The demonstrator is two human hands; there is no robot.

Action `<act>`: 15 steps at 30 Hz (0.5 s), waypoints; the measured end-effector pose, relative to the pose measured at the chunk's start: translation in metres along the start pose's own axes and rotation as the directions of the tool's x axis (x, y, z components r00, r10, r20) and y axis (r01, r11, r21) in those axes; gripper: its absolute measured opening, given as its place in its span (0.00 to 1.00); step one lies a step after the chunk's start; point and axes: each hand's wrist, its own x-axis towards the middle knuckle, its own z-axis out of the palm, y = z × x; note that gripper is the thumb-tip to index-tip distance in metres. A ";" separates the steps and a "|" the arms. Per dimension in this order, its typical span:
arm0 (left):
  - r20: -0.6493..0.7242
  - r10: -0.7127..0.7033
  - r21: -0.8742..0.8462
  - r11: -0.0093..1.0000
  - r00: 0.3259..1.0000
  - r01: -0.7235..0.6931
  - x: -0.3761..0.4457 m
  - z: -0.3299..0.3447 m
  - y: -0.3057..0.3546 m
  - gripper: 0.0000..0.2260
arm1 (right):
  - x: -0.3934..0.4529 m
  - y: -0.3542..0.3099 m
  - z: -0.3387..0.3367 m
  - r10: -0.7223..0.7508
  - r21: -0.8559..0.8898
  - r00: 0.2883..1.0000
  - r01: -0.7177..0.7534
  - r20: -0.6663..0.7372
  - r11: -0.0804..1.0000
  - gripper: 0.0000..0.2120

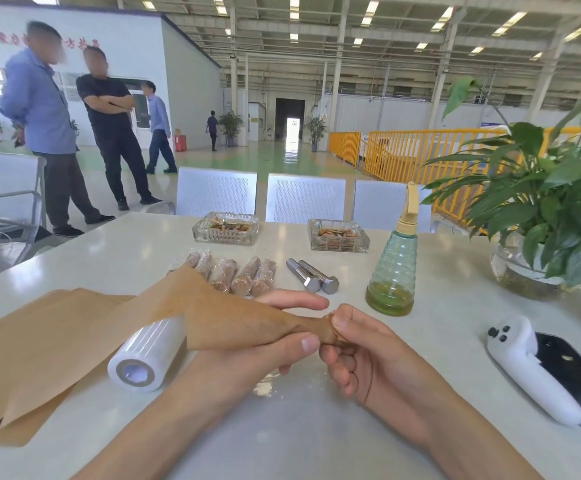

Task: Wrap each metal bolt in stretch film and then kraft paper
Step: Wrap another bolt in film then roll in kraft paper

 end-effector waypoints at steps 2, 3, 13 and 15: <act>0.044 0.021 -0.058 0.998 0.999 -0.018 -0.002 0.000 0.002 0.10 | 0.000 0.000 0.000 0.024 0.012 0.999 -0.024 0.026 1.000 0.06; 0.068 0.029 -0.082 0.996 0.997 -0.024 -0.001 0.000 0.003 0.10 | 0.000 0.000 -0.001 0.031 0.013 0.999 -0.031 0.031 0.999 0.08; 0.169 0.001 -0.304 0.951 0.986 0.051 0.001 0.004 0.005 0.10 | 0.003 0.002 -0.002 0.034 0.045 0.999 -0.036 0.033 0.998 0.08; 0.173 -0.019 -0.334 0.940 0.985 0.077 0.002 0.004 0.006 0.14 | 0.003 0.002 0.000 0.026 0.042 0.999 -0.028 0.040 0.999 0.06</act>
